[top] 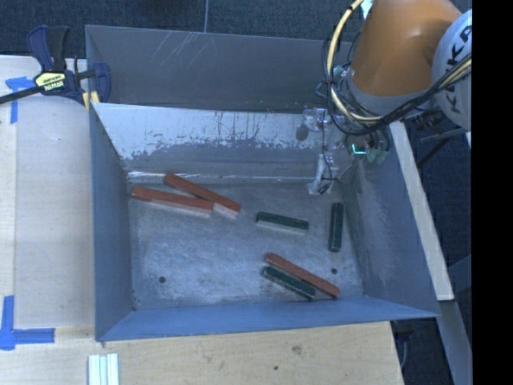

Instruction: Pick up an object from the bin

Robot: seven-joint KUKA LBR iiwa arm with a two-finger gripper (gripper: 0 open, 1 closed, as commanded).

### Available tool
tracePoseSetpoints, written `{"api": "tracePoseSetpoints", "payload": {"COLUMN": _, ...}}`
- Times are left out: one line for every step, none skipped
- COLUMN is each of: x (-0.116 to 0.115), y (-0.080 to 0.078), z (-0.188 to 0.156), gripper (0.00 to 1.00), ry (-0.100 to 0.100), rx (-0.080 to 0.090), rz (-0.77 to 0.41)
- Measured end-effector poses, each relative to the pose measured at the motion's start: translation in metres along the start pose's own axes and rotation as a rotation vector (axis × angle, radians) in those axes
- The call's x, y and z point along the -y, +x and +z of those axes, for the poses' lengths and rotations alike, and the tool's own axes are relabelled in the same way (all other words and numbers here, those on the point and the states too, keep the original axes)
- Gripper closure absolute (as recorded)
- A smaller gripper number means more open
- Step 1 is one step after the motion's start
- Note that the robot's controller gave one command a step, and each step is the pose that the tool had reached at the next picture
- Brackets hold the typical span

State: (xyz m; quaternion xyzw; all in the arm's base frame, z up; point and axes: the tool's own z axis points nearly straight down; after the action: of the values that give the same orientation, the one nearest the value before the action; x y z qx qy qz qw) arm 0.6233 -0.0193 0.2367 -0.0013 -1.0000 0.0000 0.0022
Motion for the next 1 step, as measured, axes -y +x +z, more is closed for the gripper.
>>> {"api": "tracePoseSetpoints", "payload": {"x": -0.0009, "y": 0.0201, "z": 0.1711, "gripper": 0.0, "ry": 0.0, "rx": 0.0, "rz": -0.002}}
